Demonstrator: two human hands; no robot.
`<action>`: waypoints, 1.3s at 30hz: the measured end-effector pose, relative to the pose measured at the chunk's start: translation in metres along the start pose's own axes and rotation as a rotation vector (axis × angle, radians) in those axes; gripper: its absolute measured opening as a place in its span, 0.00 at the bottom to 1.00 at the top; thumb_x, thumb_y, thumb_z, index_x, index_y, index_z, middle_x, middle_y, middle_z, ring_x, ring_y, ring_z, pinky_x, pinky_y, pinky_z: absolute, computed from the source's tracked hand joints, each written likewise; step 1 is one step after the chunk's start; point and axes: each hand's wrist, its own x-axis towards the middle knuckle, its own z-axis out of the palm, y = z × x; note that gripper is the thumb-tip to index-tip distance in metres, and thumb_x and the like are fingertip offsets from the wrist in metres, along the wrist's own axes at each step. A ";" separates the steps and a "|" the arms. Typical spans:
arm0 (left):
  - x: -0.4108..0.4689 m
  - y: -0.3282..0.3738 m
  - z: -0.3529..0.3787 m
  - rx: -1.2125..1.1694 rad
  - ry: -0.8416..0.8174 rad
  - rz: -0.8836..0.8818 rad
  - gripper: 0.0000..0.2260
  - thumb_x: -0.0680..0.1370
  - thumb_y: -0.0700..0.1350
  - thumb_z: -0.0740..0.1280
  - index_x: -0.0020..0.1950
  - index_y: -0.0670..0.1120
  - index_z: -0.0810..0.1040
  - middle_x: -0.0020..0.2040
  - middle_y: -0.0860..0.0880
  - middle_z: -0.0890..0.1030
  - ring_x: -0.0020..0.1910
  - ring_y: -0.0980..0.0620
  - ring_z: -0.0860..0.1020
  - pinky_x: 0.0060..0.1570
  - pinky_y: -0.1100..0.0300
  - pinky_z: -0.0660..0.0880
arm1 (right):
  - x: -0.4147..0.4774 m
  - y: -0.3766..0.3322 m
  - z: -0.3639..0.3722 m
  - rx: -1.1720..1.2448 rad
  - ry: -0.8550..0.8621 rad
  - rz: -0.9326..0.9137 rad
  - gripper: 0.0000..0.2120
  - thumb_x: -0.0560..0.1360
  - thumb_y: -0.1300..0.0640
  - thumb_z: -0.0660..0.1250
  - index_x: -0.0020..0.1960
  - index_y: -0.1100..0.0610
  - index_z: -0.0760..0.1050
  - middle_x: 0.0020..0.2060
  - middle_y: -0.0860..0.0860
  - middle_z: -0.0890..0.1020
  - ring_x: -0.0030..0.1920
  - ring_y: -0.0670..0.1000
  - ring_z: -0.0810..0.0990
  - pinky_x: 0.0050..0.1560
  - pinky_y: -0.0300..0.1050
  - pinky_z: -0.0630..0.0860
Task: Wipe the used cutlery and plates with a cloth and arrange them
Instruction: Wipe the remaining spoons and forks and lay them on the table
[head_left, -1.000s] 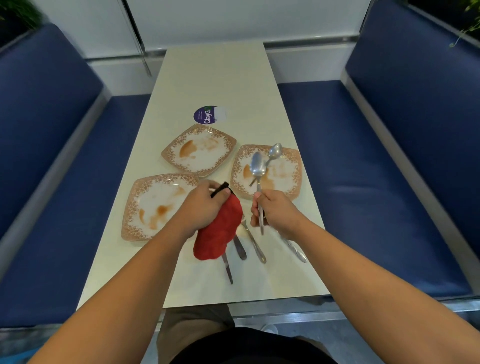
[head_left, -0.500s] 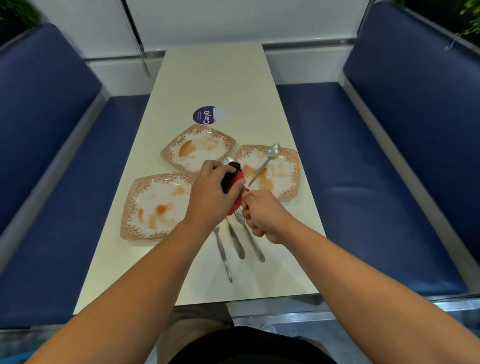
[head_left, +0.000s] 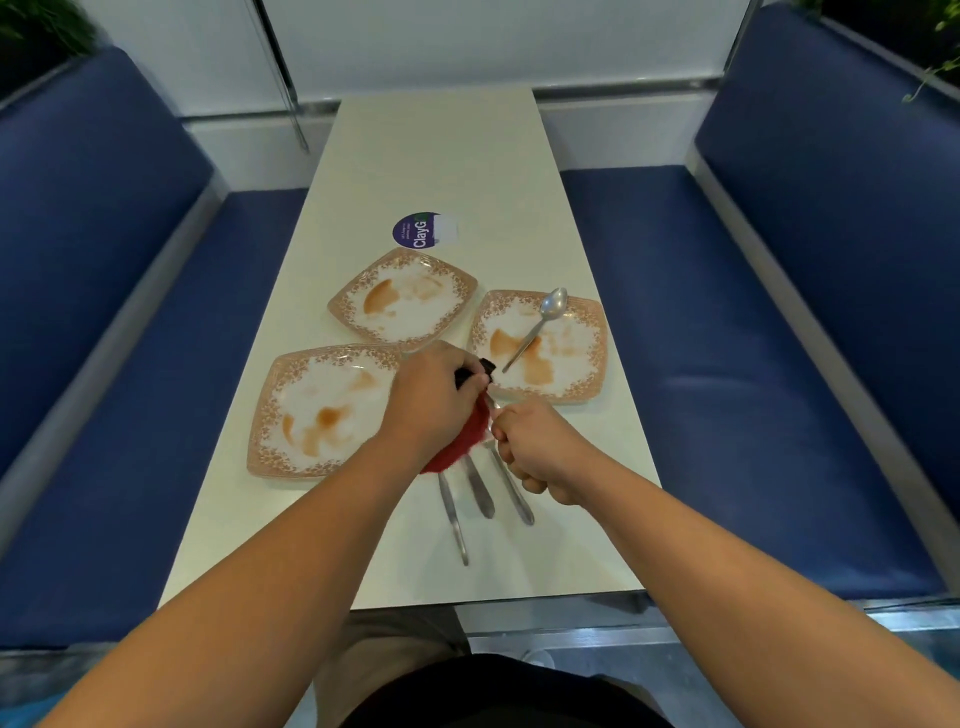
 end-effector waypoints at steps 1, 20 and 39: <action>0.004 -0.004 -0.002 0.032 0.015 -0.008 0.01 0.76 0.45 0.72 0.46 0.49 0.84 0.49 0.52 0.81 0.48 0.52 0.77 0.50 0.59 0.70 | 0.001 0.000 0.002 -0.002 0.002 0.004 0.15 0.77 0.67 0.51 0.34 0.54 0.61 0.25 0.50 0.61 0.23 0.48 0.53 0.25 0.36 0.50; 0.007 -0.020 -0.009 -0.229 0.227 -0.221 0.03 0.78 0.46 0.70 0.51 0.52 0.82 0.51 0.55 0.78 0.51 0.56 0.74 0.49 0.69 0.65 | 0.017 0.008 -0.017 -0.061 0.137 -0.055 0.12 0.81 0.61 0.53 0.50 0.59 0.76 0.31 0.54 0.72 0.24 0.49 0.61 0.24 0.37 0.56; -0.015 -0.036 0.025 -0.457 0.046 -0.336 0.03 0.75 0.51 0.74 0.44 0.60 0.82 0.48 0.55 0.83 0.50 0.51 0.81 0.54 0.45 0.78 | 0.021 0.089 -0.043 -0.176 0.334 0.064 0.11 0.77 0.61 0.63 0.43 0.67 0.78 0.34 0.54 0.76 0.34 0.52 0.70 0.35 0.44 0.66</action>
